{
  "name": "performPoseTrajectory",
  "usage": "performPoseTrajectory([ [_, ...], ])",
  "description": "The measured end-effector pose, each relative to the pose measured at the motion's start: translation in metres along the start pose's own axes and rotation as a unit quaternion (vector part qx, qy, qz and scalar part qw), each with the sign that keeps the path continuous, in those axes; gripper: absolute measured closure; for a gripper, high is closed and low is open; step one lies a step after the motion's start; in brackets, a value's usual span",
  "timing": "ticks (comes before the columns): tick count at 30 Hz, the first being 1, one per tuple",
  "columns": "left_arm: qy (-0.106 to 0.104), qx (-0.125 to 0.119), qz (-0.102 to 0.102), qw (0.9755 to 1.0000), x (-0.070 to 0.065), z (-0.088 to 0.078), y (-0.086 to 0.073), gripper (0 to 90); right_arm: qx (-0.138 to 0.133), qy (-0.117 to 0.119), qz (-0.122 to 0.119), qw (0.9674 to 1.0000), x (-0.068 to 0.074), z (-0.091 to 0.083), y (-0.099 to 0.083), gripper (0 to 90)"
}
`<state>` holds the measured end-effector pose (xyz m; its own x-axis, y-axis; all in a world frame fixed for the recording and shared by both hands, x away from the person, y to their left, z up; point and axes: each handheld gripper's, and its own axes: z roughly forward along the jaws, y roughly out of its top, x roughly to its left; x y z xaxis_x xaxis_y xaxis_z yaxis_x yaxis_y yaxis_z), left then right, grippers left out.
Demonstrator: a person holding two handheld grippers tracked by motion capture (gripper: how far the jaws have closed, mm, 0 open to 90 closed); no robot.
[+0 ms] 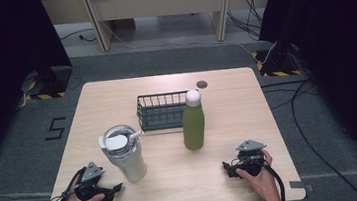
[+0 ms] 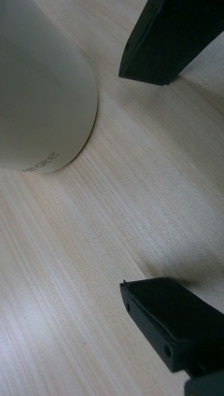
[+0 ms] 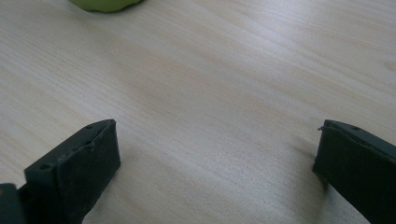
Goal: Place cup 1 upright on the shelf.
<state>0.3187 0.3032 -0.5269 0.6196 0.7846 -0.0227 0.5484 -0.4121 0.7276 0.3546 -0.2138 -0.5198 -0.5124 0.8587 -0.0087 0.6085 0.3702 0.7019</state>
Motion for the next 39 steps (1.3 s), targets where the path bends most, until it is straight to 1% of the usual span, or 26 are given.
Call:
performPoseTrajectory([
  [5,-0.001,0.000,0.001,1.0000,0.000,0.000,0.000,0.0,0.000,0.000,-0.001,1.0000,0.000,0.000,0.000,0.3],
  [9,-0.005,-0.004,0.001,1.0000,0.000,-0.001,0.000,1.7,0.000,-0.001,0.000,1.0000,0.000,0.000,0.000,0.3],
  [11,-0.011,-0.010,0.006,0.9999,0.000,-0.002,0.000,6.0,0.000,-0.001,0.001,1.0000,0.000,0.001,0.000,0.3],
  [13,-0.019,-0.020,0.015,0.9995,-0.001,-0.003,-0.001,14.3,0.000,-0.001,0.002,1.0000,0.000,0.001,0.001,0.3],
  [14,-0.020,-0.019,0.015,0.9995,0.000,-0.003,-0.001,16.4,0.000,-0.002,0.002,1.0000,0.000,0.001,0.001,0.3],
  [15,-0.019,-0.020,0.014,0.9995,0.000,-0.003,-0.001,14.5,0.000,-0.002,0.002,1.0000,-0.001,0.001,0.001,0.3],
  [16,-0.018,-0.024,0.015,0.9994,0.000,-0.004,-0.001,15.6,0.001,-0.002,0.002,1.0000,-0.001,0.001,0.001,0.3],
  [17,-0.017,-0.028,0.016,0.9993,0.000,-0.005,-0.001,14.8,0.001,-0.002,0.003,1.0000,0.000,0.001,0.001,0.3],
  [21,-0.023,-0.046,0.015,0.9986,-0.001,-0.008,0.000,15.0,0.000,-0.002,0.002,1.0000,-0.001,0.001,0.001,0.3],
  [23,-0.038,-0.064,0.007,0.9972,-0.002,-0.012,0.001,15.0,0.001,-0.002,0.002,1.0000,-0.001,0.001,0.001,0.3],
  [26,-0.044,-0.086,0.011,0.9953,-0.003,-0.017,0.004,14.9,0.001,-0.002,0.005,1.0000,0.000,0.001,0.001,0.3],
  [28,-0.049,-0.103,0.006,0.9935,-0.004,-0.019,0.005,14.9,0.001,-0.001,0.005,1.0000,0.000,0.001,0.001,0.3],
  [29,-0.049,-0.103,0.006,0.9935,-0.004,-0.019,0.005,14.9,0.001,-0.001,0.004,1.0000,0.000,0.001,0.001,0.3],
  [30,-0.060,-0.116,0.004,0.9914,-0.006,-0.020,0.006,14.9,0.001,-0.001,0.004,1.0000,-0.001,0.001,0.001,0.3],
  [31,-0.060,-0.116,0.004,0.9914,-0.006,-0.020,0.006,14.9,0.001,-0.001,0.004,1.0000,-0.001,0.001,0.001,0.3],
  [32,-0.061,-0.129,0.005,0.9898,-0.007,-0.022,0.007,14.8,0.001,-0.001,0.003,1.0000,-0.001,0.001,0.001,0.3],
  [34,-0.069,-0.144,0.009,0.9871,-0.008,-0.022,0.009,14.8,0.001,-0.001,0.004,1.0000,-0.001,0.001,0.001,0.3],
  [35,-0.073,-0.154,0.011,0.9853,-0.009,-0.023,0.010,14.8,0.001,-0.001,0.004,1.0000,-0.001,0.001,0.001,0.3],
  [36,-0.077,-0.160,0.010,0.9841,-0.009,-0.023,0.011,14.8,0.001,-0.001,0.004,1.0000,-0.001,0.001,0.001,0.3],
  [39,-0.082,-0.169,0.011,0.9821,-0.013,-0.020,0.012,14.8,0.001,0.000,0.004,1.0000,-0.001,0.002,0.002,0.3],
])
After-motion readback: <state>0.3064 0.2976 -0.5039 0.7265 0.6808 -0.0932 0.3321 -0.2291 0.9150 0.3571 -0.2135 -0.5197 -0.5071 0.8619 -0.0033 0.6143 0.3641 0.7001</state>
